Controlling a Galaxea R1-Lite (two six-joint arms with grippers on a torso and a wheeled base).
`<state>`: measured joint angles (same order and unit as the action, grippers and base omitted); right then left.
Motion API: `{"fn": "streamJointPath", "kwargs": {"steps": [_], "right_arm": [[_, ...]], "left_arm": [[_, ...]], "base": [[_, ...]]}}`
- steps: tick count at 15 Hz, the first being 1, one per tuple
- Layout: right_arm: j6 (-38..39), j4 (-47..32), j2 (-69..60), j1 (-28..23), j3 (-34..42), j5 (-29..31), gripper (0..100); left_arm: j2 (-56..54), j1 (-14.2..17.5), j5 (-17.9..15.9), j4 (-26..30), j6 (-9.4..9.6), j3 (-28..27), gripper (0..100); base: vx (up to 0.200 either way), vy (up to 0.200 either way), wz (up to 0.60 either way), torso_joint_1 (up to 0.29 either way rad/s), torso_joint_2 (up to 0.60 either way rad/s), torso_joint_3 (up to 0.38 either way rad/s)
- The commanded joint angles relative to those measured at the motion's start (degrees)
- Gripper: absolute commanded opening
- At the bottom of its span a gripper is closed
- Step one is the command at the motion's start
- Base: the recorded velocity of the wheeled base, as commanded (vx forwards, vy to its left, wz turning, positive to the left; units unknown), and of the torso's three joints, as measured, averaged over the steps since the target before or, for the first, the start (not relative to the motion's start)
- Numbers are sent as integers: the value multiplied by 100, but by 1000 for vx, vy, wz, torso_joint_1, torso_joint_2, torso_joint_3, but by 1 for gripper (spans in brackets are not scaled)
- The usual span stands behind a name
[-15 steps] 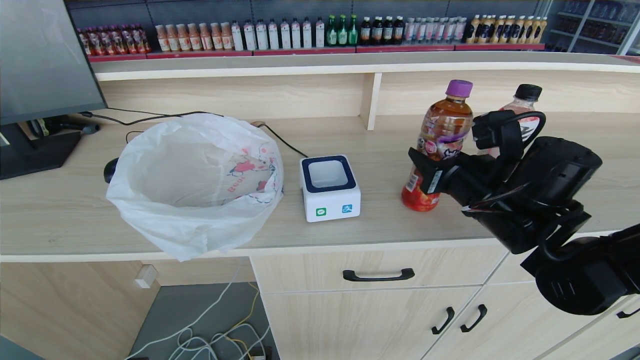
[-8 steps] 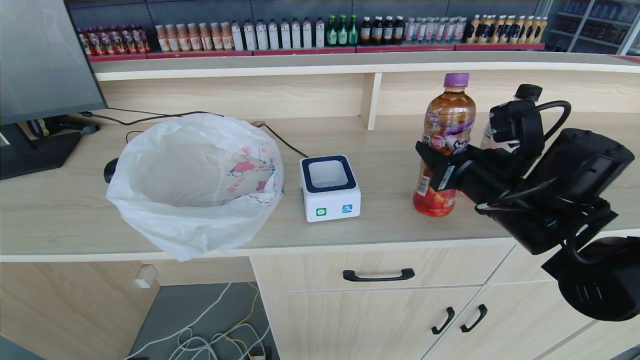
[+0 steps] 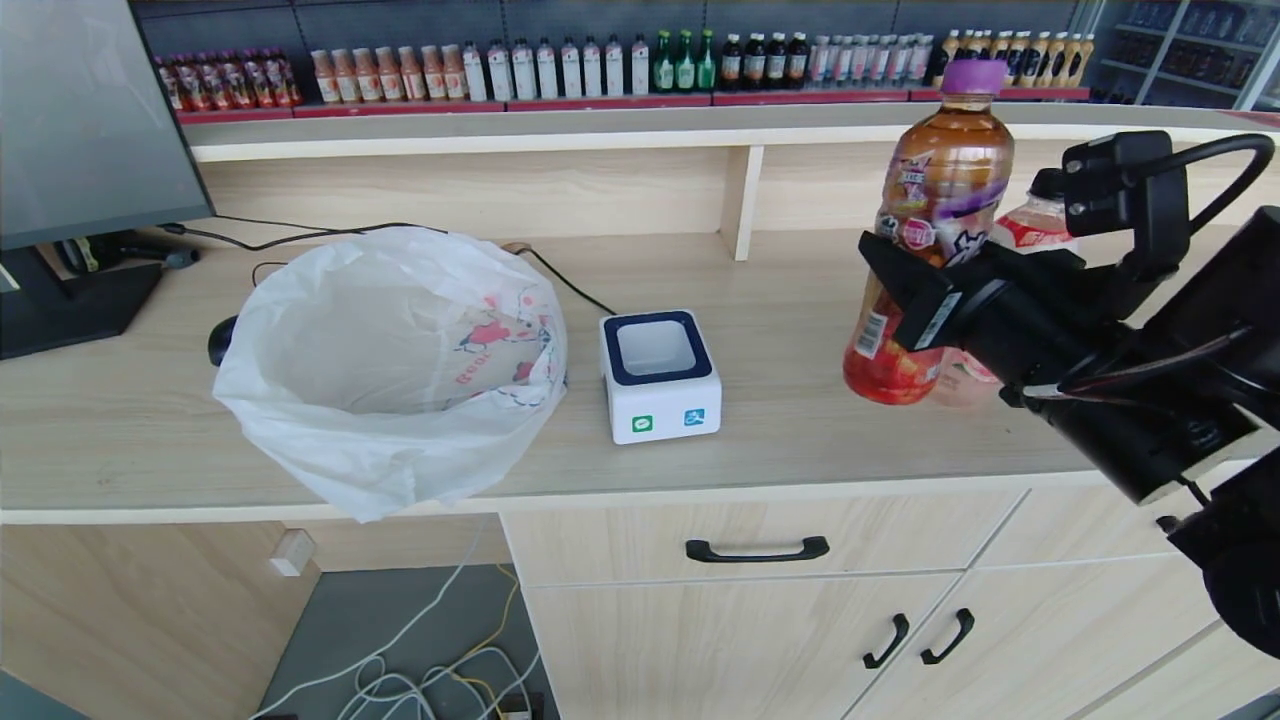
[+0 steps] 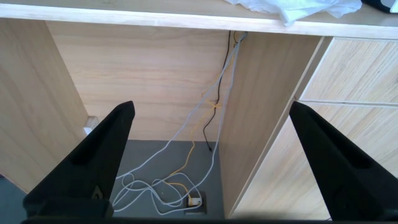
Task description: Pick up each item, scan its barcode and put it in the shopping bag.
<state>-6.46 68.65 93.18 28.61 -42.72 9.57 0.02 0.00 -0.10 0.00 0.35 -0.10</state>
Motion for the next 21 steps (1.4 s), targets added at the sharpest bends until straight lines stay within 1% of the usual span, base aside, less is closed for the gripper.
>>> {"fn": "streamJointPath", "kwargs": {"steps": [1,2,3,6,9,11,14,17,21], "right_arm": [[-242,149,-301,162,290,10,0],[-294,184,-354,180,387,10,0],[-321,263,-547,197,686,27,0],[-259,369,-872,197,1222,115,0],[-4,369,-1004,197,1477,107,0],[374,369,-1013,241,1538,-17,0],[989,457,-1118,250,1565,-676,0],[1455,466,-1233,241,1644,-1748,0],[2536,483,-1233,285,1644,-2135,0]], "left_arm": [[-2,0,1,0,0,1,100],[-2,0,1,0,0,1,100],[-2,0,1,0,0,1,100],[-2,0,1,0,0,1,100],[-2,0,1,0,0,1,100],[-2,0,1,0,0,1,100],[-2,0,1,0,0,1,100],[-2,0,1,0,0,1,100],[-2,0,1,0,0,1,100]], "base": [[0,0,0,0,0,0],[0,0,0,0,0,0],[0,0,0,0,0,0],[0,0,0,0,0,0],[0,0,0,0,0,0],[0,0,0,0,0,0],[0,0,0,0,0,0],[0,0,0,0,0,0],[0,0,0,0,0,0]]}}
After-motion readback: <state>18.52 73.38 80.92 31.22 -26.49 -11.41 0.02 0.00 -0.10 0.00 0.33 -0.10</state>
